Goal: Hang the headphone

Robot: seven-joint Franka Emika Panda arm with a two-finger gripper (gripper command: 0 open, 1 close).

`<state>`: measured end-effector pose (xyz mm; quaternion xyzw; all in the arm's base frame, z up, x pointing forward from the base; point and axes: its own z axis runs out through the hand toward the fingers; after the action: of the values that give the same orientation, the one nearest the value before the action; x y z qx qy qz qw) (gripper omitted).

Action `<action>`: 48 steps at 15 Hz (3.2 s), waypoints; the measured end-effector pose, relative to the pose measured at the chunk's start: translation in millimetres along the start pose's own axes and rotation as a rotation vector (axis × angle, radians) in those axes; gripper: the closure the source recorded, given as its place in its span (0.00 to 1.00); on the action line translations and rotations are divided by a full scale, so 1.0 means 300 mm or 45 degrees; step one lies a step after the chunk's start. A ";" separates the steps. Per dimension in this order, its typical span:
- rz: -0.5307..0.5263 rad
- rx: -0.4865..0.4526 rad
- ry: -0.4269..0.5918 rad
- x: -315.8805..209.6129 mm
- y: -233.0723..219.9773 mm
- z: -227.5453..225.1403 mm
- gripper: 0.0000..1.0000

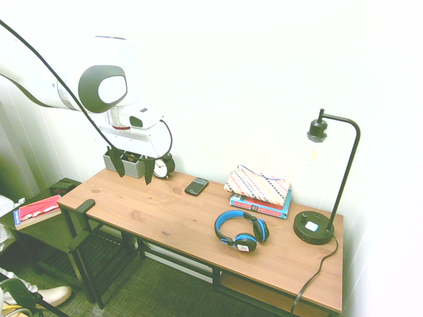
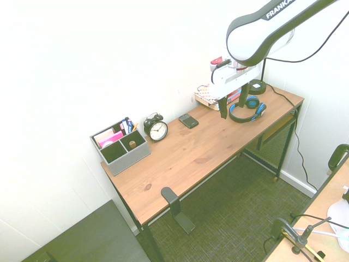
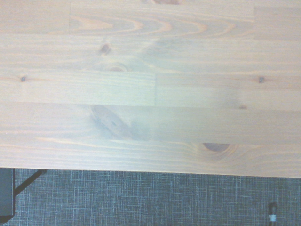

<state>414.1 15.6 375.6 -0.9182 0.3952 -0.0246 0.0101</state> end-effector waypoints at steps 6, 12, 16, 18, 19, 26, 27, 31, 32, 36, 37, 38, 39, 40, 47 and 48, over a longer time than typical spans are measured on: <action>0.118 0.003 0.030 0.197 0.049 0.066 0.00; 0.084 -0.003 0.079 0.533 0.084 0.362 0.00; 0.082 -0.012 0.079 0.656 0.099 0.532 1.00; 0.080 -0.002 0.079 0.692 0.110 0.610 1.00; 0.078 0.003 0.075 0.708 0.114 0.640 1.00; 0.063 0.024 0.058 0.798 0.110 0.696 1.00; 0.064 0.022 0.053 0.805 0.112 0.705 1.00; 0.071 0.017 0.044 0.822 0.116 0.718 1.00; 0.074 0.014 0.041 0.825 0.121 0.719 1.00; 0.077 0.003 0.026 0.821 0.131 0.745 1.00; 0.079 0.004 0.025 0.821 0.131 0.744 1.00; 0.082 0.004 0.025 0.822 0.133 0.744 1.00; 0.088 0.007 0.024 0.822 0.134 0.744 1.00; 0.093 0.007 0.027 0.825 0.137 0.741 1.00; 0.110 0.000 -0.051 0.796 0.139 0.326 1.00; 0.080 -0.012 -0.058 0.749 0.111 0.244 1.00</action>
<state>547.9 -170.6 309.6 -0.9057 0.4237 -0.0016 0.0154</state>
